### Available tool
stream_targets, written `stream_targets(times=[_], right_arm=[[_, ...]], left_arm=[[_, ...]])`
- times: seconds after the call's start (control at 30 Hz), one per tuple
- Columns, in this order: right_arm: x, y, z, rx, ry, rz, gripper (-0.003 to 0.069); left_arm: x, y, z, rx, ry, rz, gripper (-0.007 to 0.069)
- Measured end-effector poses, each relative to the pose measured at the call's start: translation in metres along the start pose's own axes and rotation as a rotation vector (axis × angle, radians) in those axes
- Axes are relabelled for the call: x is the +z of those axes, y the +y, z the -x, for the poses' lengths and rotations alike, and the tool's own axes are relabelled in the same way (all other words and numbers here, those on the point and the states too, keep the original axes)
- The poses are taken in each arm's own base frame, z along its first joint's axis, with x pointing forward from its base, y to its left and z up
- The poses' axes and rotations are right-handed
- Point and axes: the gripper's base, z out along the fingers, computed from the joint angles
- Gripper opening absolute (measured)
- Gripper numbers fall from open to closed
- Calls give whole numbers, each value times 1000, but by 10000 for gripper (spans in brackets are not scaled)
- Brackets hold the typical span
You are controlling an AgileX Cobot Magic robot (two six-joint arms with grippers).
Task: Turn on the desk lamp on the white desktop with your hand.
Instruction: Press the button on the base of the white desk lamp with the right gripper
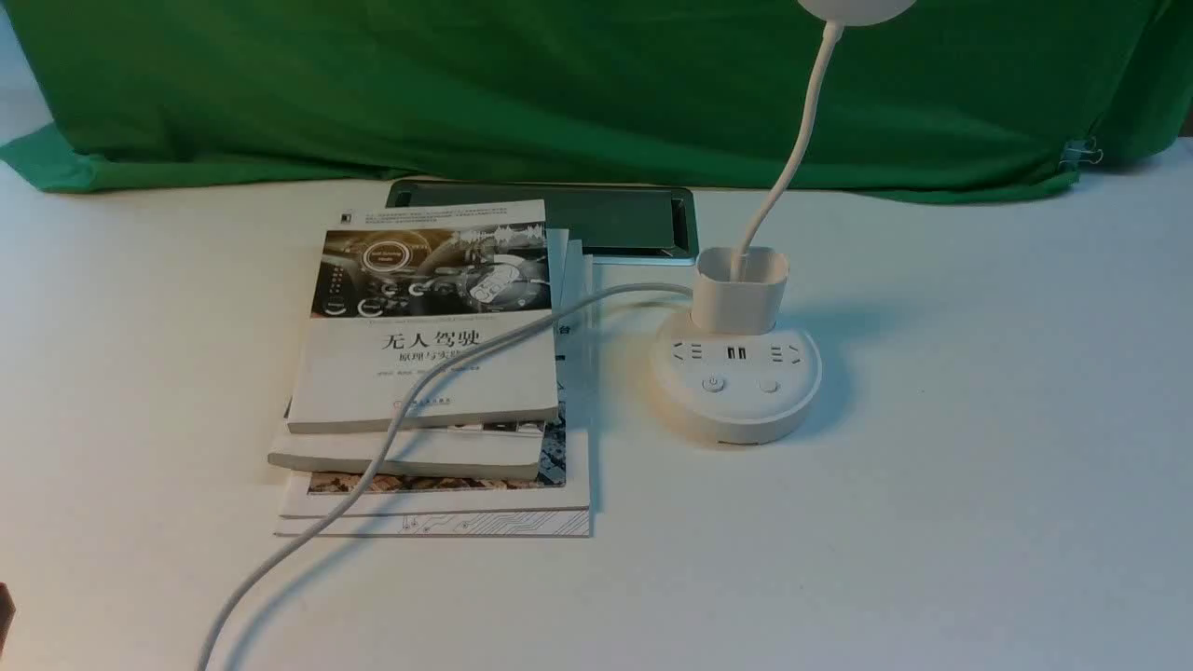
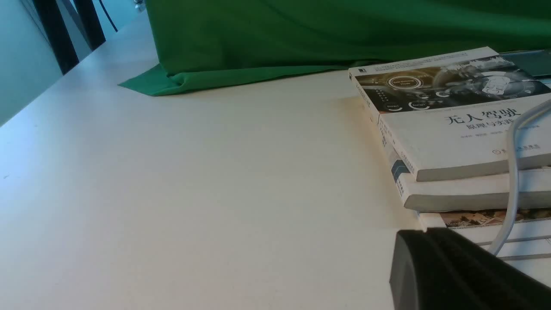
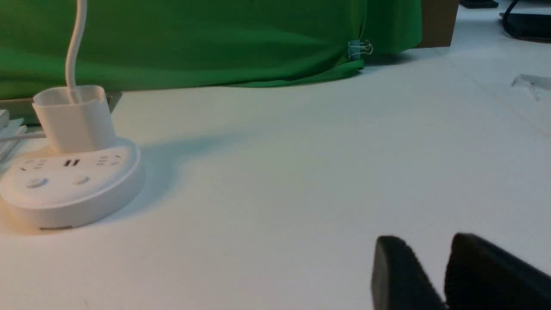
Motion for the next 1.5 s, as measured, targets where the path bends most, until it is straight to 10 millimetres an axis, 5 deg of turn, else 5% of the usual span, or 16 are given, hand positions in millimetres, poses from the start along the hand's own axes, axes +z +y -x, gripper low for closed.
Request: stream_targets(times=[1.23, 1.4, 1.5], right_arm=[[0, 0, 0, 11, 0, 0, 238], [0, 0, 0, 258, 0, 1, 238], [0, 1, 0, 585, 5, 13, 238]], left_arm=[[0, 0, 0, 0, 0, 0, 21], [0, 0, 0, 0, 0, 0, 21], [0, 0, 0, 0, 0, 0, 21]])
